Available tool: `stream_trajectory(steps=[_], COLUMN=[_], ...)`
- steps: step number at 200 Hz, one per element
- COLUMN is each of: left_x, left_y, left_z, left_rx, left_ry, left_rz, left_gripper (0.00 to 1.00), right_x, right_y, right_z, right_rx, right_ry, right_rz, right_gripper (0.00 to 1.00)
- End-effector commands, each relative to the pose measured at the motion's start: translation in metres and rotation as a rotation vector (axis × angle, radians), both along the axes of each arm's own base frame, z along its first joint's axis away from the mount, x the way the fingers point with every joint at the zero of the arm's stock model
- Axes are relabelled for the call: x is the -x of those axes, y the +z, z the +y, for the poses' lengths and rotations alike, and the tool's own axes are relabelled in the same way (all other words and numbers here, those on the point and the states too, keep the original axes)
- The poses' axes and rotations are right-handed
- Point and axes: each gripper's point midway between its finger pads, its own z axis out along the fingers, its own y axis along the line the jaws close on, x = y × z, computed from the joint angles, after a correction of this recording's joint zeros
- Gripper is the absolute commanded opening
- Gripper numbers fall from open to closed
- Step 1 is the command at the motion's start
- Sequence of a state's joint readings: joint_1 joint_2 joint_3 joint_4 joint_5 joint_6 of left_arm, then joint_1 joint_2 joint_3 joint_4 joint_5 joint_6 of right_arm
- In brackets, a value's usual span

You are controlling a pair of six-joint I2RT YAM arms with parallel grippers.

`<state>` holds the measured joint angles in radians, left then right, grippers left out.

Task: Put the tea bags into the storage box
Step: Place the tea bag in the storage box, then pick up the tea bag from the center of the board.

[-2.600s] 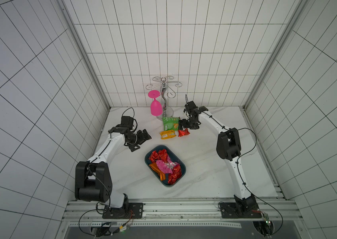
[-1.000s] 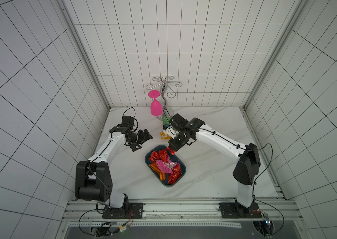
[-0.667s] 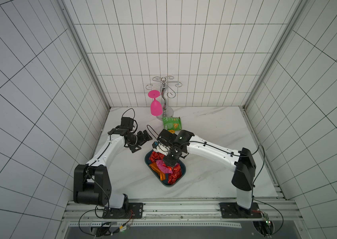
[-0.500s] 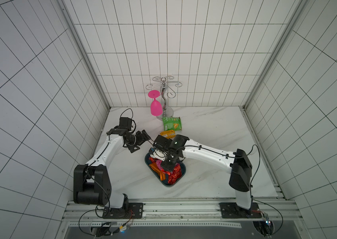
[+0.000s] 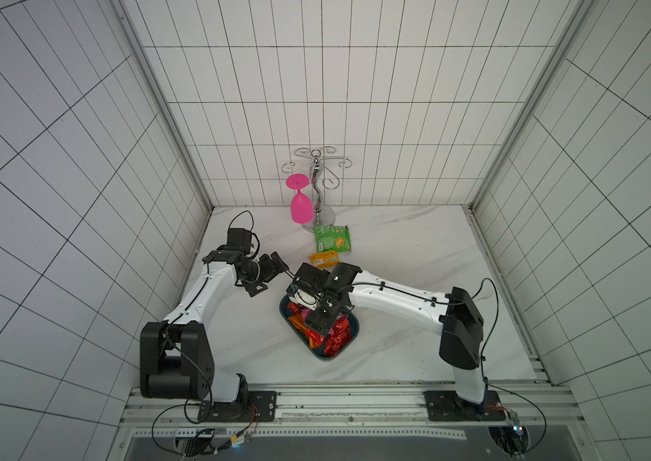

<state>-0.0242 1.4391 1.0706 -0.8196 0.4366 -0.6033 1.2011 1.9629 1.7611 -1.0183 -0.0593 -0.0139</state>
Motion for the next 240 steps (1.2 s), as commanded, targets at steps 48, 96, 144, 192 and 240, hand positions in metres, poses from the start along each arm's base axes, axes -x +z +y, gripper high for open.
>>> stream_trajectory(steps=[48,96,144,192,240], left_x=[-0.001,-0.002,0.001,0.004,-0.001], left_y=[0.01,0.011,0.009,0.004,-0.004], left_z=[0.006,0.005,0.002,-0.002,-0.004], left_rx=[-0.024,-0.017,-0.008,0.006,0.019], left_ry=[0.014,0.017,0.007,-0.004,-0.008], left_rz=[-0.054,-0.053,-0.04,-0.018,0.011], left_gripper=[0.98,0.97,0.97,0.97,0.97], right_x=[-0.06,-0.137,-0.197,-0.245,-0.277], right_y=[0.061,0.048,0.011,-0.024,-0.055], right_z=[-0.019,-0.031,-0.022,-0.006,-0.001], right_rx=[-0.213,-0.195,-0.201,-0.217,-0.246], right_ry=[-0.252,-0.55,-0.731,-0.78,-0.826], right_rz=[-0.006,-0.039,-0.002,-0.007,0.043], right_gripper=[0.81,0.81,0.81,0.99,0.99])
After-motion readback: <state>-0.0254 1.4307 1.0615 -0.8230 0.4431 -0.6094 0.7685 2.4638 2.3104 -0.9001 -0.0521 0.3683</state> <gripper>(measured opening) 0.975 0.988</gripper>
